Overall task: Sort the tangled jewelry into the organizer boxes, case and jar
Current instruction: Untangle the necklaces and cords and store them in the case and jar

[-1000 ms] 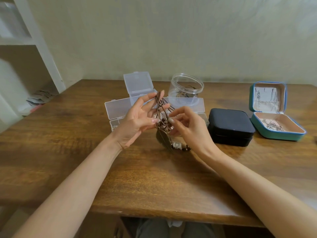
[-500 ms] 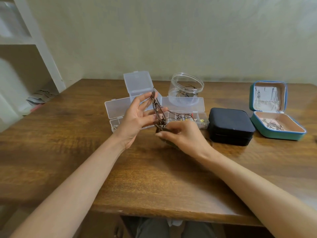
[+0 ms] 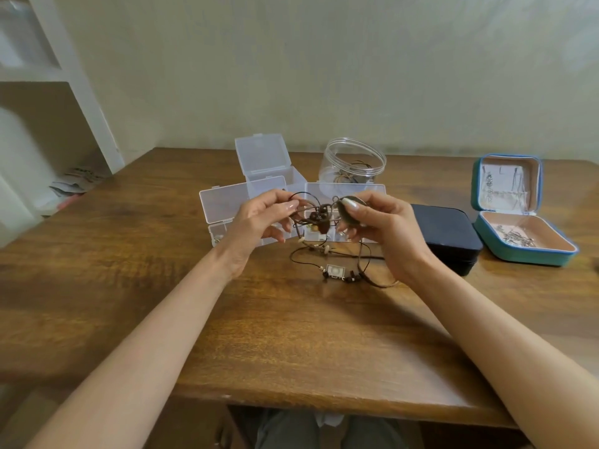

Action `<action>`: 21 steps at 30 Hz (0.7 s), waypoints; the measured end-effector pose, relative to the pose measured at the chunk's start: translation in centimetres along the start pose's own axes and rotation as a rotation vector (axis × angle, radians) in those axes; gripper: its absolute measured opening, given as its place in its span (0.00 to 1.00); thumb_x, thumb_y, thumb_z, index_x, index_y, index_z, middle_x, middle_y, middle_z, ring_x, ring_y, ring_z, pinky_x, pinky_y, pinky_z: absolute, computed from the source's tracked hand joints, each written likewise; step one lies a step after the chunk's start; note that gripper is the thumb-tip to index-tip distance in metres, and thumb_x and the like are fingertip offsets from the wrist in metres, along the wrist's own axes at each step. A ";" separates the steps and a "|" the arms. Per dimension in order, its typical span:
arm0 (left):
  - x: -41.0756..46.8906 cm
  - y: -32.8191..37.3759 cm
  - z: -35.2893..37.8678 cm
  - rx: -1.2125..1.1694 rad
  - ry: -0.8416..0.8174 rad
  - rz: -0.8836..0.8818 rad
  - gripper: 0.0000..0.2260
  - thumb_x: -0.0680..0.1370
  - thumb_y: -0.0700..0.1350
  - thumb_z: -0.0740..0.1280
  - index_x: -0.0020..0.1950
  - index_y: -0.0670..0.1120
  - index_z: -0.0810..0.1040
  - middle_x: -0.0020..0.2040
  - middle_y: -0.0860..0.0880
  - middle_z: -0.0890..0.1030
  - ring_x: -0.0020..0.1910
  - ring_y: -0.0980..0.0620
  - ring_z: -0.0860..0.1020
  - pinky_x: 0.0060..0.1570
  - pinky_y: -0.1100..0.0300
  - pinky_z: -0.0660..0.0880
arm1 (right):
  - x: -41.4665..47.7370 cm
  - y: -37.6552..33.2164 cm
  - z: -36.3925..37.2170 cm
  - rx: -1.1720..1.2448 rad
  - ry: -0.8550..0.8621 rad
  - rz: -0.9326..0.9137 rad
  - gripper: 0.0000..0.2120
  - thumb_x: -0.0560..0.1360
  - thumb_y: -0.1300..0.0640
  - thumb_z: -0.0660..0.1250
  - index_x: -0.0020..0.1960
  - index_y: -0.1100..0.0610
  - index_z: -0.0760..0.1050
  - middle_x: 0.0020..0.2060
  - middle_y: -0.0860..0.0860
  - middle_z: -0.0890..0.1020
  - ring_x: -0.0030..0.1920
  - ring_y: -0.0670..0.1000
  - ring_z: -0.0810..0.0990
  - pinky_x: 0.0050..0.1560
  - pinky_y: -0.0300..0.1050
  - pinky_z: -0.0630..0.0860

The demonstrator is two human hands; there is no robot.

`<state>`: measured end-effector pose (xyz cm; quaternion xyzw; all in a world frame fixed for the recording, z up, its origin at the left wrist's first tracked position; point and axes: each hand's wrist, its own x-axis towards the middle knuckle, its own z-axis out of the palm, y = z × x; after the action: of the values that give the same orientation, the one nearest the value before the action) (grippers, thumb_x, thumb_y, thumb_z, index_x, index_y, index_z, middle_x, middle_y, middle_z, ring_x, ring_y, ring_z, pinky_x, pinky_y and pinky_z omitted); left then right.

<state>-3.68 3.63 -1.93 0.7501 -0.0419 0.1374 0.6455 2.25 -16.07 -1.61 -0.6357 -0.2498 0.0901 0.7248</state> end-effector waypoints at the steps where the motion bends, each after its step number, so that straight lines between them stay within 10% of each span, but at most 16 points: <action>1: 0.0 0.0 0.0 0.001 0.012 0.001 0.06 0.77 0.46 0.66 0.50 0.45 0.80 0.40 0.51 0.80 0.36 0.57 0.76 0.35 0.66 0.75 | 0.1 0.0 -0.1 0.011 -0.005 0.014 0.04 0.76 0.65 0.64 0.45 0.60 0.78 0.32 0.54 0.82 0.33 0.50 0.80 0.36 0.39 0.77; 5: 0.0 0.1 0.2 0.017 0.086 0.010 0.05 0.77 0.42 0.66 0.44 0.42 0.78 0.32 0.50 0.81 0.30 0.55 0.78 0.30 0.65 0.76 | 0.2 0.0 -0.1 0.003 -0.187 0.152 0.06 0.77 0.68 0.60 0.47 0.60 0.72 0.36 0.57 0.83 0.40 0.55 0.82 0.44 0.45 0.80; 14: -0.2 0.2 0.2 0.043 0.218 0.048 0.08 0.80 0.46 0.62 0.42 0.46 0.75 0.27 0.50 0.79 0.22 0.51 0.76 0.22 0.62 0.73 | -0.2 0.3 0.4 -0.185 -0.446 0.299 0.19 0.74 0.50 0.66 0.56 0.65 0.74 0.23 0.49 0.65 0.21 0.46 0.59 0.22 0.38 0.55; 21: 0.1 -0.5 -0.5 0.144 0.537 0.167 0.11 0.81 0.47 0.60 0.47 0.40 0.74 0.22 0.52 0.73 0.20 0.57 0.71 0.22 0.67 0.67 | -0.4 -0.3 -0.1 -0.140 -0.459 0.220 0.12 0.72 0.49 0.68 0.40 0.59 0.80 0.30 0.51 0.75 0.24 0.45 0.64 0.24 0.32 0.61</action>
<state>-3.54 4.23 -2.30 0.7249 0.0789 0.3863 0.5649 1.92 -16.33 -1.44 -0.6707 -0.3424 0.2927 0.5892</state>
